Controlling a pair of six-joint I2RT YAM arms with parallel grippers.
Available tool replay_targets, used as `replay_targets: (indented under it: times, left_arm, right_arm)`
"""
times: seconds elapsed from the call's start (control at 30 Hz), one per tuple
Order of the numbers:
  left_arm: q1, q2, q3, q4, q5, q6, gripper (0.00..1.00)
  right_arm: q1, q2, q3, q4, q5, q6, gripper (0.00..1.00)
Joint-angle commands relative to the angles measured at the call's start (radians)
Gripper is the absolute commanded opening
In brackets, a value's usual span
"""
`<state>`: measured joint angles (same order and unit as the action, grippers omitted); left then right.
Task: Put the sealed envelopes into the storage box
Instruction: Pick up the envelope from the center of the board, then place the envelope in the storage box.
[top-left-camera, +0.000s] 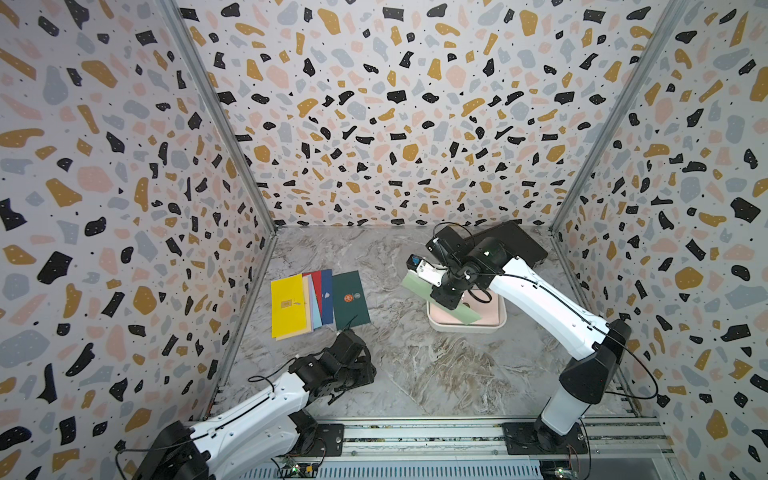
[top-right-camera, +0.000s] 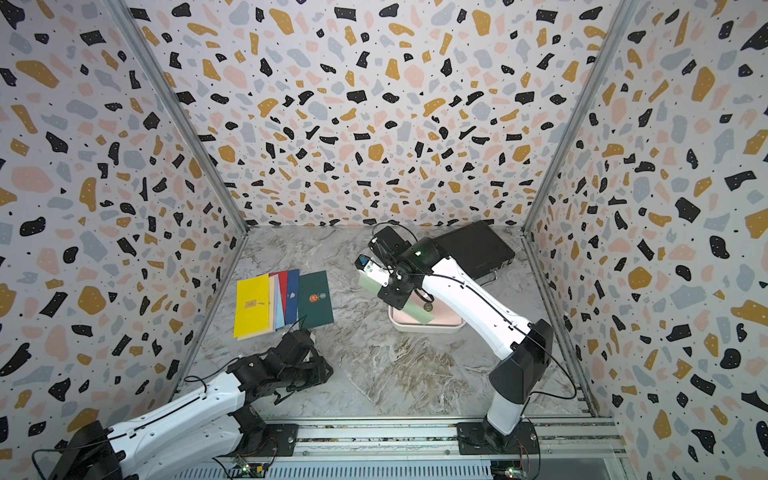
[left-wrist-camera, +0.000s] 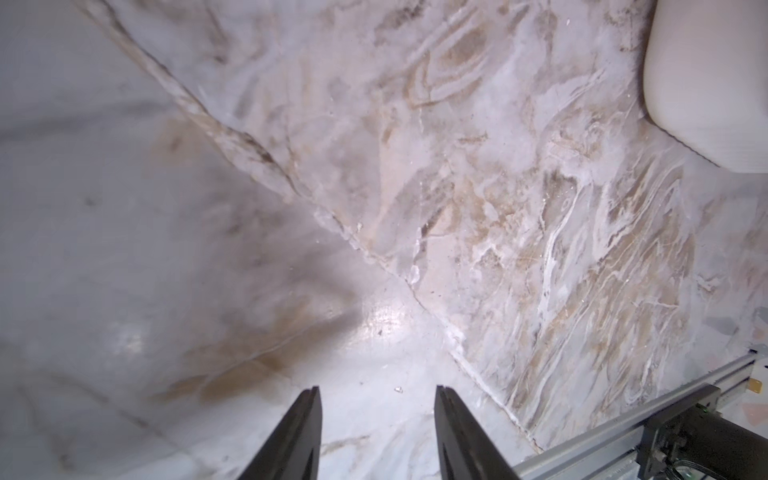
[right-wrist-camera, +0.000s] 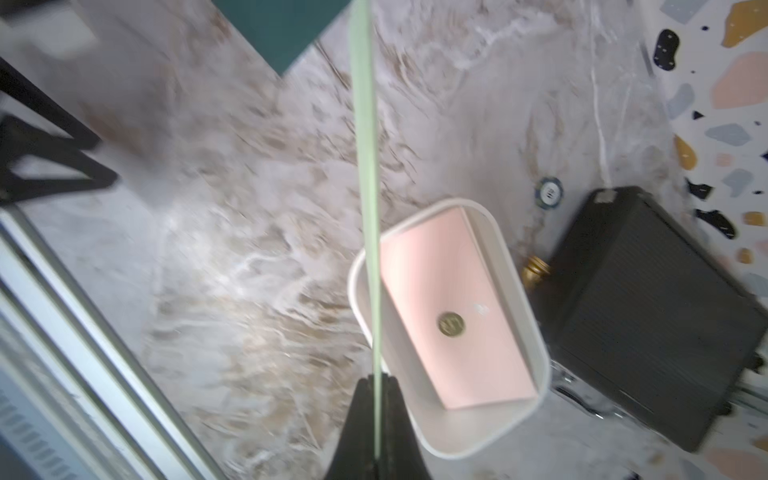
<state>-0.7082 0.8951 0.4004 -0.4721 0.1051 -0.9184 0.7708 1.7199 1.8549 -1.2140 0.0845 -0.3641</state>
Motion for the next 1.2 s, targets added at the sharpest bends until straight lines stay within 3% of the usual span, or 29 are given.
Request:
replay_targets:
  times: [0.0,0.17,0.3,0.83,1.17]
  left_arm:
    - [-0.002,0.017,0.030,-0.036,-0.038,0.038,0.49]
    - [-0.002,0.056,0.043,-0.031,-0.034,0.073,0.49]
    - [-0.002,0.062,0.040,-0.025,-0.037,0.076,0.49]
    - [-0.002,0.085,0.030,-0.004,-0.013,0.078,0.49]
    - [-0.001,0.102,0.029,0.005,0.001,0.079,0.49]
  right_arm:
    - [-0.054,0.009,0.036,-0.112,0.115,-0.298,0.00]
    - [-0.152,0.043,0.095,-0.115,0.065,-0.445,0.00]
    - [-0.168,0.060,0.053,-0.145,0.050,-0.610,0.00]
    - [-0.245,0.189,0.022,-0.157,-0.161,-0.653,0.00]
    - [-0.271,0.260,0.034,-0.155,-0.168,-0.663,0.00]
